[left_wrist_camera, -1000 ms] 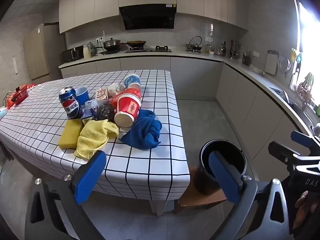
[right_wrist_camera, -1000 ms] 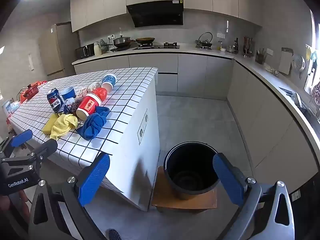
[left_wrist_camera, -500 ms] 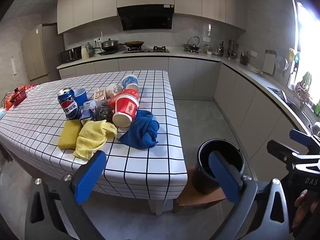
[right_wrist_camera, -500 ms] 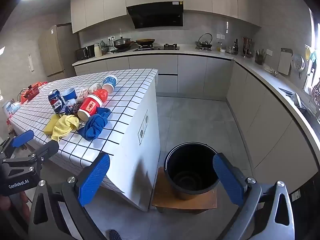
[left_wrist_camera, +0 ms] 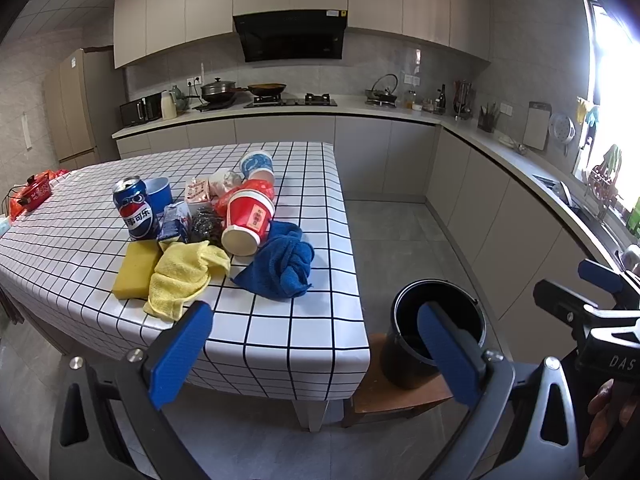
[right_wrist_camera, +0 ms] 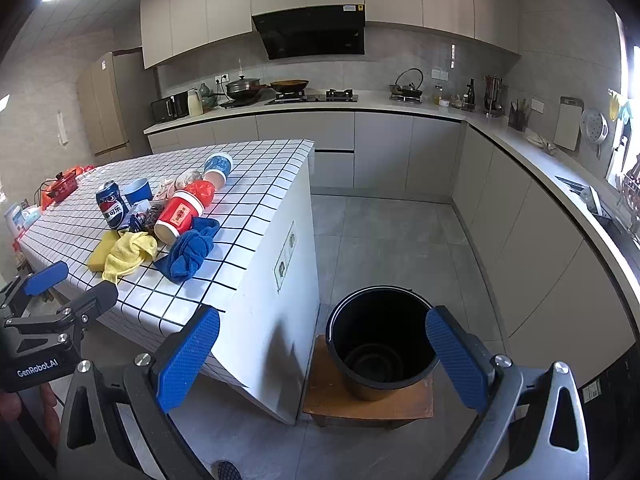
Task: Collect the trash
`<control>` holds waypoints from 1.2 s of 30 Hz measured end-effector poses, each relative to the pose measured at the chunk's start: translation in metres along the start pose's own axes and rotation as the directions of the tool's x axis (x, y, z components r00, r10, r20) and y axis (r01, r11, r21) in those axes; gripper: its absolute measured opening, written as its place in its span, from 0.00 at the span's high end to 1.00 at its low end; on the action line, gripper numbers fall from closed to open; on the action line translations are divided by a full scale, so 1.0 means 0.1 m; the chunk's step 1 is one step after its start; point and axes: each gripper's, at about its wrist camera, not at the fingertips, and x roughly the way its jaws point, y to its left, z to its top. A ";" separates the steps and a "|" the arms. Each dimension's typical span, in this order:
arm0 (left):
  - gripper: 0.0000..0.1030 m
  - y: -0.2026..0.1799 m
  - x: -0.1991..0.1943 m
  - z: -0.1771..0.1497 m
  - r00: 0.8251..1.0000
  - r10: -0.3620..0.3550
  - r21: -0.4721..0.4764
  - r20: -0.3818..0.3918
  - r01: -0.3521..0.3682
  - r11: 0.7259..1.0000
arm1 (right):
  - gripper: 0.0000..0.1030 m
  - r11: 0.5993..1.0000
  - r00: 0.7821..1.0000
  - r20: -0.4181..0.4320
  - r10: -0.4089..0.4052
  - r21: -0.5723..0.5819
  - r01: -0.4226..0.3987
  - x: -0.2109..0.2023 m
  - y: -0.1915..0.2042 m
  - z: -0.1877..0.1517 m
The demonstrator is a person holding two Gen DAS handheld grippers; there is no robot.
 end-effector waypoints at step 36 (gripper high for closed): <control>0.00 -0.02 0.01 0.00 1.000 -0.003 -0.002 -0.003 0.003 1.000 | 0.00 1.000 1.000 0.002 0.002 0.008 -0.002 0.02 -0.05 0.03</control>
